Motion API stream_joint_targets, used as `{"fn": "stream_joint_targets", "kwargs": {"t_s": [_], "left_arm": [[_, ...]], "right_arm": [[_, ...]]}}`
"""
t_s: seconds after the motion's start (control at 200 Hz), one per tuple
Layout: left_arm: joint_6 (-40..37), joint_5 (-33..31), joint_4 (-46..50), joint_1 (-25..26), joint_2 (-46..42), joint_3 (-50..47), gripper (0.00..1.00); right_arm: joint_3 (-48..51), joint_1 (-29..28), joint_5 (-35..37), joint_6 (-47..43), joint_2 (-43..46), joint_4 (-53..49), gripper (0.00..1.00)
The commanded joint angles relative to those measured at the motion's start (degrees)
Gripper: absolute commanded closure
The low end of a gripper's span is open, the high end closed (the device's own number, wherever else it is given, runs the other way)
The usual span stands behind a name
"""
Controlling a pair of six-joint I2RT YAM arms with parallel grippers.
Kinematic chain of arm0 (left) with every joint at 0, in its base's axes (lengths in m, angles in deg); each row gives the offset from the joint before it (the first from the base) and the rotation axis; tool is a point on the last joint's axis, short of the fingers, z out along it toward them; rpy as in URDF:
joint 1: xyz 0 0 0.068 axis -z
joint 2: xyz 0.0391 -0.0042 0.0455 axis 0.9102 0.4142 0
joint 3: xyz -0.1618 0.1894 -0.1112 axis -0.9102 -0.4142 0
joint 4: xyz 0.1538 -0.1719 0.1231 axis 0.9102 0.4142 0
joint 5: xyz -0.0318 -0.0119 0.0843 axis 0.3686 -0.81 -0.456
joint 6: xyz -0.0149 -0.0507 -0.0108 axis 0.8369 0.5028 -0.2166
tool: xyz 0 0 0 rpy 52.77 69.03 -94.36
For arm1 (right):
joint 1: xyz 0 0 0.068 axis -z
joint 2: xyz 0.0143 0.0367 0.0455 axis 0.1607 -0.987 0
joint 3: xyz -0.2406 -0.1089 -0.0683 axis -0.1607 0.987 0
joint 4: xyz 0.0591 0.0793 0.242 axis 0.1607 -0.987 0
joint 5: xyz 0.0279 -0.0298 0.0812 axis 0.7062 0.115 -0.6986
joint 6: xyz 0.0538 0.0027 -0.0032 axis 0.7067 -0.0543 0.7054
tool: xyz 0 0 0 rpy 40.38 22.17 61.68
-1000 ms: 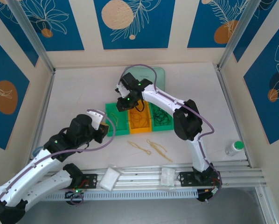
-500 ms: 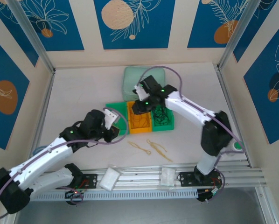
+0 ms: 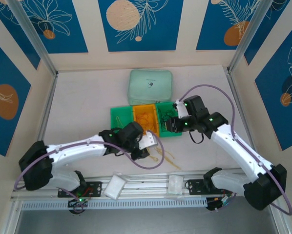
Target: Untangle the cables
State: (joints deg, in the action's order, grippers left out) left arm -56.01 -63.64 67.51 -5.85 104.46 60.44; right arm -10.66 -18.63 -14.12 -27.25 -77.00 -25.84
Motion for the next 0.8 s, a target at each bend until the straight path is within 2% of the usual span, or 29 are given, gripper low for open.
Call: {"fn": "stream_joint_targets", "kwargs": {"t_s": [0.0,0.145,0.385,0.795], "left_arm": [[-7.4,2.7,1.4,2.3,5.1,5.4,0.76],[-9.6,3.1,4.9,4.7,12.4,10.1,0.68],[-12.3,0.7,10.7,5.4,19.8,13.7,0.67],[-16.1,-3.8,12.4,5.4,27.7,17.4,0.62]], "right_arm": [[1.4,1.6,-3.2,1.5,3.2,0.2,0.69],[2.3,2.8,-5.1,1.6,5.2,0.4,0.69],[3.0,4.3,-6.8,1.4,6.9,0.4,0.69],[4.5,7.5,-9.9,1.2,8.1,1.3,0.69]]}}
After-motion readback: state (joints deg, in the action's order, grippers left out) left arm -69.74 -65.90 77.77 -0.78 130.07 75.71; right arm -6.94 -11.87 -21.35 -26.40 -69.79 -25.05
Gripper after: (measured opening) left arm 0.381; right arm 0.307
